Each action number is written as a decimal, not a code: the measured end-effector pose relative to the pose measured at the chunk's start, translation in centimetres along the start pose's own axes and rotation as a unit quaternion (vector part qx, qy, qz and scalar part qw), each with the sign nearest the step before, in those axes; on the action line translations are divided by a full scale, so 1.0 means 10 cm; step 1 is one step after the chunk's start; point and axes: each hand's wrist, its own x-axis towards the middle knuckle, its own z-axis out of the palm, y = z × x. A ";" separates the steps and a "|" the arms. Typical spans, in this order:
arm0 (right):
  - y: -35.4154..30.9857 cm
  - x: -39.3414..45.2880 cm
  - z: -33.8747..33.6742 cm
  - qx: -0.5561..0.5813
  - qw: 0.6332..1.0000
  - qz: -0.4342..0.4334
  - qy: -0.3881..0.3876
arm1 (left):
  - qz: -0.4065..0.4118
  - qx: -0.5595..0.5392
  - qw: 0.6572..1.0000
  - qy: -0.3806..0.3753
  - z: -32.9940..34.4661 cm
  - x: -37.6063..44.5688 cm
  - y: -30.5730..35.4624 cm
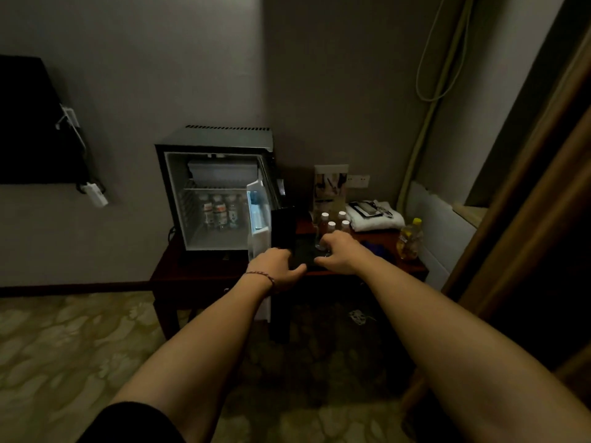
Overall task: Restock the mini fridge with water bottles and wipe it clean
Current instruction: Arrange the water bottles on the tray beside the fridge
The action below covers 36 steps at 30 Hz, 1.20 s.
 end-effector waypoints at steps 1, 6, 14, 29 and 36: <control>-0.12 -0.02 0.03 0.004 1.000 0.001 0.000 | 0.006 0.007 1.000 0.006 -0.06 -0.04 -0.12; -0.72 -0.05 0.19 0.021 0.999 0.001 0.028 | 0.035 0.014 0.999 0.022 -0.35 -0.20 -0.69; -1.56 0.21 0.47 0.003 1.000 -0.015 -0.002 | 0.013 0.025 0.999 0.022 -0.63 -0.25 -1.47; -2.45 2.07 0.77 -0.023 0.998 -0.059 -0.012 | -0.076 0.045 0.995 0.041 -1.28 0.57 -2.98; -2.46 3.13 0.85 -0.016 0.999 -0.045 0.000 | -0.081 0.069 0.993 0.047 -1.37 1.39 -3.49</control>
